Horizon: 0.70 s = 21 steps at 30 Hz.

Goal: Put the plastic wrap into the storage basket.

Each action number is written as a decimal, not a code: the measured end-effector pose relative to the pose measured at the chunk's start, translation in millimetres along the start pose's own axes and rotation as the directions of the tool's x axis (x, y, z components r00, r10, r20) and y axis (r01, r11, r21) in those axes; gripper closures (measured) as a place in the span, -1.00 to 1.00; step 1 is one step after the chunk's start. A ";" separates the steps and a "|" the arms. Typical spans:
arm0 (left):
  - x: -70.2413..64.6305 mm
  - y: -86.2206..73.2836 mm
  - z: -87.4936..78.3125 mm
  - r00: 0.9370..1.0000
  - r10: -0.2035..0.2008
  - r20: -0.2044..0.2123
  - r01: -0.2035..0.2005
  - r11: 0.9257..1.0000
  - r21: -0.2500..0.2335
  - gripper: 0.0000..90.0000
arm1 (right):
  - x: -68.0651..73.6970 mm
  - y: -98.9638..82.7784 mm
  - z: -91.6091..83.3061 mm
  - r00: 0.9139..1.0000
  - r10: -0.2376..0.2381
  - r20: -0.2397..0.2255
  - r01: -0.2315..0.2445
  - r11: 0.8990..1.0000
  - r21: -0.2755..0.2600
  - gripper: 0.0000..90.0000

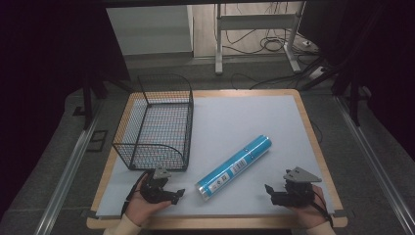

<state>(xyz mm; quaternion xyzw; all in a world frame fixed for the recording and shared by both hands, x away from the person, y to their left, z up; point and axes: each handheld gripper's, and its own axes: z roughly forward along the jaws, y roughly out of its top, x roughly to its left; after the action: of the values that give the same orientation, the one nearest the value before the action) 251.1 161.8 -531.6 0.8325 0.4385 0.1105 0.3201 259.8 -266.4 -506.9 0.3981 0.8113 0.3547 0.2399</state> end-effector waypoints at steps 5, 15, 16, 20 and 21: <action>1.2 -0.1 -0.2 1.000 -0.006 -0.001 0.006 1.000 0.000 -0.62 | -3.3 0.0 -0.7 1.000 0.018 0.000 -0.018 1.000 -0.007 -0.78; -0.2 0.6 -4.1 1.000 -0.018 -0.001 0.018 1.000 -0.014 -0.62 | -3.2 0.3 -1.4 1.000 0.010 -0.005 -0.011 1.000 -0.012 -0.78; -0.1 1.6 -4.9 1.000 -0.014 0.003 0.014 1.000 -0.011 -0.62 | -3.2 0.4 -1.6 1.000 0.009 -0.005 -0.009 1.000 -0.014 -0.78; -0.1 4.0 -8.6 1.000 0.001 -0.009 -0.001 1.000 0.000 -0.63 | -3.7 0.7 -2.1 1.000 0.009 -0.004 -0.009 1.000 -0.018 -0.78; -0.2 4.7 -10.4 1.000 -0.001 -0.008 0.001 1.000 -0.002 -0.63 | -3.9 0.7 -2.2 1.000 0.011 -0.005 -0.012 1.000 -0.020 -0.78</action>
<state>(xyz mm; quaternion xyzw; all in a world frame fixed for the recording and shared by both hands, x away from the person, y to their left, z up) 249.3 164.2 -520.7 0.8315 0.4399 0.1143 0.3194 260.8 -270.2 -504.6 0.3995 0.8061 0.3650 0.2397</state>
